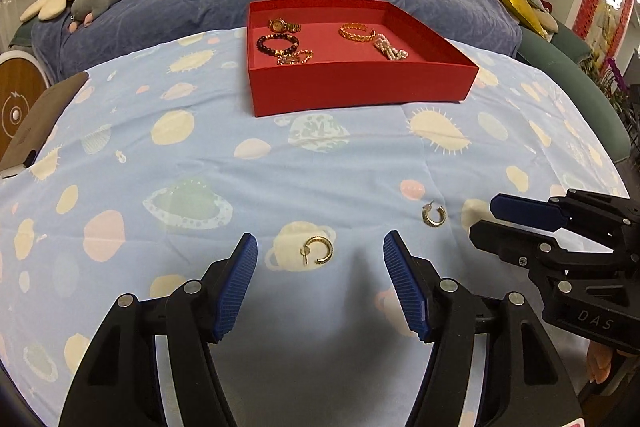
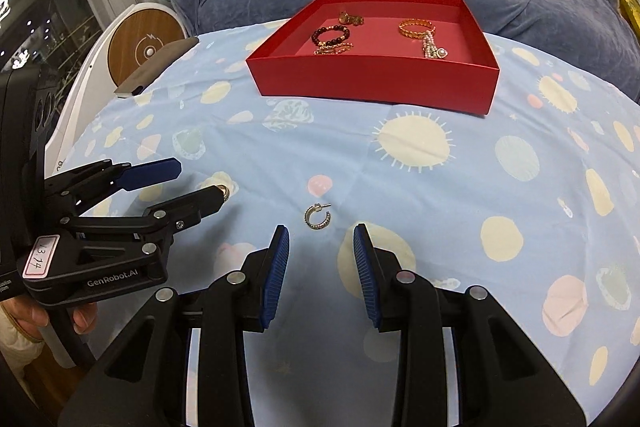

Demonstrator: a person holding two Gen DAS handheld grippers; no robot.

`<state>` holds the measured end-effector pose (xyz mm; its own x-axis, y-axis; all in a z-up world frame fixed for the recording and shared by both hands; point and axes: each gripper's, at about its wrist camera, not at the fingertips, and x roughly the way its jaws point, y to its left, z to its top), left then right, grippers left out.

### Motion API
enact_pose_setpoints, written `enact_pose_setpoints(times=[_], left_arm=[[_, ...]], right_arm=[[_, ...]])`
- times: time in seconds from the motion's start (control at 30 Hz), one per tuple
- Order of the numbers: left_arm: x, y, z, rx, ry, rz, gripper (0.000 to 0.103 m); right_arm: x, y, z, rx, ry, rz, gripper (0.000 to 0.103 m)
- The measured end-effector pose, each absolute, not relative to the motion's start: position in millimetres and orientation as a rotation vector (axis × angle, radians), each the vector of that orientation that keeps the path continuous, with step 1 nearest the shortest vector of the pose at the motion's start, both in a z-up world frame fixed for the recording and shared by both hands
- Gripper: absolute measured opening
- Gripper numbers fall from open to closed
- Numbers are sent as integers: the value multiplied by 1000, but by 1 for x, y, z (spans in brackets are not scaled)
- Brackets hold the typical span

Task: Organize jewelry
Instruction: 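Withdraw both tools from the box toward the remaining gold hoop earrings, then grasp a gold hoop earring with the right tool while the left tool grasps another, then carry both hoop earrings into the red box and lower them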

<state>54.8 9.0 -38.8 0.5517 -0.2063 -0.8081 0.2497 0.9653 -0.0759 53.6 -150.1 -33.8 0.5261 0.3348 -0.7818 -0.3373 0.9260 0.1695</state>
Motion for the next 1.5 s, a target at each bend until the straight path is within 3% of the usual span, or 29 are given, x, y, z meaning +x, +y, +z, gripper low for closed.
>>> enact_pose_setpoints(times=[0.07, 0.2, 0.43, 0.53, 0.8, 0.87, 0.93, 1.5], left_arm=[[55, 7, -44, 63, 956, -267, 60], [60, 8, -55, 67, 980, -255, 43], [62, 7, -56, 67, 965, -245, 29], [63, 9, -56, 55, 965, -250, 16], [64, 14, -55, 21, 971, -267, 16], [63, 15, -55, 18, 971, -268, 16], [63, 16, -55, 18, 971, -269, 16], [71, 12, -31, -19, 924, -274, 16]], right_arm=[[54, -150, -36, -3, 944, 403, 32], [55, -148, -39, -10, 949, 402, 32], [60, -143, -46, -25, 958, 398, 32], [62, -141, -47, -29, 956, 396, 32], [73, -132, -55, -55, 948, 393, 30], [73, -129, -56, -72, 939, 397, 19], [73, -128, -57, -81, 933, 395, 17], [71, -140, -30, -22, 876, 409, 16]])
